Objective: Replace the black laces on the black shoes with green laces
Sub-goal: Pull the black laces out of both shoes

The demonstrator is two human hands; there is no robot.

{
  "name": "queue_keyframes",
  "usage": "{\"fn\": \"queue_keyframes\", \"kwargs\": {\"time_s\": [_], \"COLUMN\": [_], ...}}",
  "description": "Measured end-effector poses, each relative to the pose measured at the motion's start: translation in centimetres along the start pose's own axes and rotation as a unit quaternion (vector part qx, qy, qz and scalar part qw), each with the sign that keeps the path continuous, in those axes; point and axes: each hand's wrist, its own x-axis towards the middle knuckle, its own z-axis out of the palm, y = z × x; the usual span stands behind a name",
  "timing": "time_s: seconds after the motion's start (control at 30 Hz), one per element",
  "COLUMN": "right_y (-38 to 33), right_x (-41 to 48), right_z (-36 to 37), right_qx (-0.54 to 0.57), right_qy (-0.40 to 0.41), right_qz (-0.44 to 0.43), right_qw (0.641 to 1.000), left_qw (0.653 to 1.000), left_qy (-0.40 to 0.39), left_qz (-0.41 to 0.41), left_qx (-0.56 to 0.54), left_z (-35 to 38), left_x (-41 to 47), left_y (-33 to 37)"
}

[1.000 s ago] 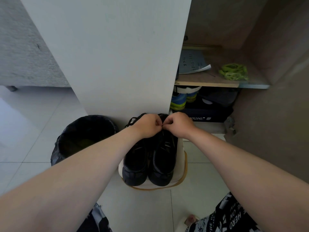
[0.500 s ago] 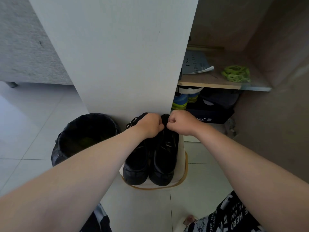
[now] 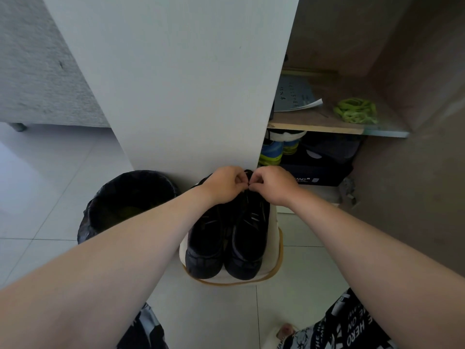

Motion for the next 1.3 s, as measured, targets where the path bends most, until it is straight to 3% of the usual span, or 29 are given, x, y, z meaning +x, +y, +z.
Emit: {"fn": "queue_keyframes", "kwargs": {"time_s": [0.1,0.27,0.43,0.57,0.63,0.77,1.03,1.1,1.23,1.3], "right_y": [0.1,-0.3,-0.5,-0.7,-0.8,-0.9,-0.7,-0.7,-0.9,-0.9], "right_x": [-0.1,-0.4,-0.5,-0.4,-0.3,-0.6,-0.9,-0.8,-0.8,-0.8], "right_z": [0.4,0.5,0.3,0.4,0.5,0.5,0.5,0.5,0.7,0.8], "right_qx": [-0.007,-0.034,0.003,0.021,0.019,0.004,-0.013,-0.018,-0.031,-0.033], "right_qy": [0.017,0.043,-0.013,-0.052,-0.058,-0.066,-0.076,-0.076,-0.067,-0.065], "right_qz": [0.003,0.007,0.030,0.045,0.043,0.049,0.055,0.054,0.049,0.047], "right_qw": [1.000,0.998,0.999,0.997,0.997,0.997,0.996,0.995,0.996,0.996], "left_qw": [0.999,1.000,0.988,0.983,0.988,0.997,0.981,0.984,0.988,0.981], "left_qy": [-0.034,-0.026,-0.030,-0.021,-0.023,-0.024,0.017,-0.020,-0.127,-0.159], "left_qz": [-0.007,-0.015,0.042,0.061,0.052,-0.055,-0.130,-0.122,-0.077,-0.102], "left_qx": [0.002,0.003,0.145,0.175,0.147,-0.051,-0.139,-0.127,0.052,0.052], "left_z": [-0.1,0.0,-0.2,-0.7,-0.6,-0.1,-1.1,-1.8,-3.3,-3.7], "left_x": [-0.3,-0.1,-0.3,-0.3,-0.3,-0.4,0.7,0.2,-0.6,-0.8], "left_y": [-0.2,-0.1,0.6,1.1,0.8,0.5,1.5,1.6,1.0,1.1]}}
